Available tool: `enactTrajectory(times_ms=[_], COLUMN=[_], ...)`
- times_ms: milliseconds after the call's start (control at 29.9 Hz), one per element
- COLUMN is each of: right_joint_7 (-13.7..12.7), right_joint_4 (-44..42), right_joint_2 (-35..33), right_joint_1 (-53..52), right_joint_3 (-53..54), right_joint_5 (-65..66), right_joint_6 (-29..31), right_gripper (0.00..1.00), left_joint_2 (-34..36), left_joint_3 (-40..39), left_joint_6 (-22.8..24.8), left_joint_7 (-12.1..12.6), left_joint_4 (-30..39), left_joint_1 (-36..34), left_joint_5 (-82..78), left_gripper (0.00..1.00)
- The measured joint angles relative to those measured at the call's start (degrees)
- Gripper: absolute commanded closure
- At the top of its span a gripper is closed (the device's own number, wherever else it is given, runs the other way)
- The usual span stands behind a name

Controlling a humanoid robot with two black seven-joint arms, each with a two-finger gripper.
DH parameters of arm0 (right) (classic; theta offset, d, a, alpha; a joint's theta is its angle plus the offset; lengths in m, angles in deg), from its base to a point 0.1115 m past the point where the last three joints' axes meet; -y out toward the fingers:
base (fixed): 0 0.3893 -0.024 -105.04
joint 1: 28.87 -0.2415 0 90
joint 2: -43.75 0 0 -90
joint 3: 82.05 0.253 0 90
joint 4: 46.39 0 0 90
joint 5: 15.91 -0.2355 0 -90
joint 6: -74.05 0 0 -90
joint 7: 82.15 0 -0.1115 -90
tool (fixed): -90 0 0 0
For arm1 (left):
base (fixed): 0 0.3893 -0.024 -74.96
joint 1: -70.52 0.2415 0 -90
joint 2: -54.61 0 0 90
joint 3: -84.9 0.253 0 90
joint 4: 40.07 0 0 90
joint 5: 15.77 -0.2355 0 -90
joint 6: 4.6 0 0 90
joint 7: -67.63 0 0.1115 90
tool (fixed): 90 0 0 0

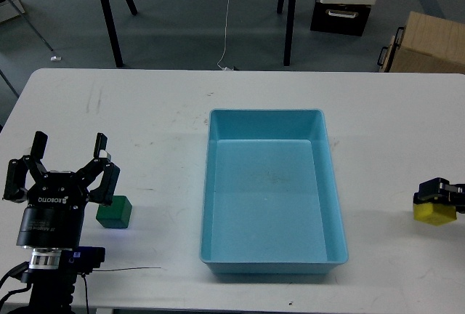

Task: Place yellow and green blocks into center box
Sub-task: 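Carry the yellow cube into the blue tray and release it, then lift the right gripper away from the tray and retract it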

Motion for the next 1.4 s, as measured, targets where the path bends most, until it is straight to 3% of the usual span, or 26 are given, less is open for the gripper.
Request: enactTrajectory(times_ms=[100,267,668,802,835,869,902,1237,1404], right_joint_7=[0.0,0.0,0.21,0.16,0.16,0.16,0.16,0.5,0.74], right_joint_4=[-0.28,-2.31,-19.47,-21.76,-22.01,-22.16,-22.2,-22.94,-25.9], right_joint_2=[1.14,8.58,41.0,47.07,48.28,49.2,49.74,48.63,44.04], right_joint_1=[-5.33,-13.15,-21.83,-22.8,-23.06,-23.42,-23.78,-25.39,-25.91], right_joint_3=[-0.29,-3.35,-17.4,-20.41,-21.74,-22.96,-23.8,-24.17,-16.34], right_joint_5=[-6.61,-16.98,-21.42,-21.46,-21.46,-21.47,-21.5,-26.21,-34.08], right_joint_6=[0.35,0.49,-5.11,-5.91,-6.2,-6.69,-7.21,-8.75,-8.82], right_gripper=[1.0,1.0,0.99,0.68,0.48,0.14,0.0,0.0,0.0], left_joint_2=[-0.03,0.01,-0.24,-0.24,-0.24,-0.24,-0.24,-0.32,-0.32], left_joint_3=[0.02,0.02,-0.06,-0.07,-0.07,-0.07,-0.07,-0.03,0.02], left_joint_6=[0.0,0.0,0.0,0.0,0.0,0.0,0.0,0.0,-0.01], left_joint_7=[0.05,0.07,-0.07,-0.1,-0.12,-0.14,-0.14,-0.07,0.07], left_joint_4=[0.0,0.0,-0.43,-0.44,-0.44,-0.44,-0.44,-0.44,-0.44], left_joint_1=[-0.03,-0.24,-0.95,-1.0,-1.0,-1.0,-0.98,-0.98,-1.24], left_joint_5=[0.0,-0.06,-3.22,-3.25,-3.25,-3.25,-3.25,-3.28,-3.34], left_gripper=[0.0,0.0,0.0,0.0,0.0,0.0,0.0,0.0,0.0])
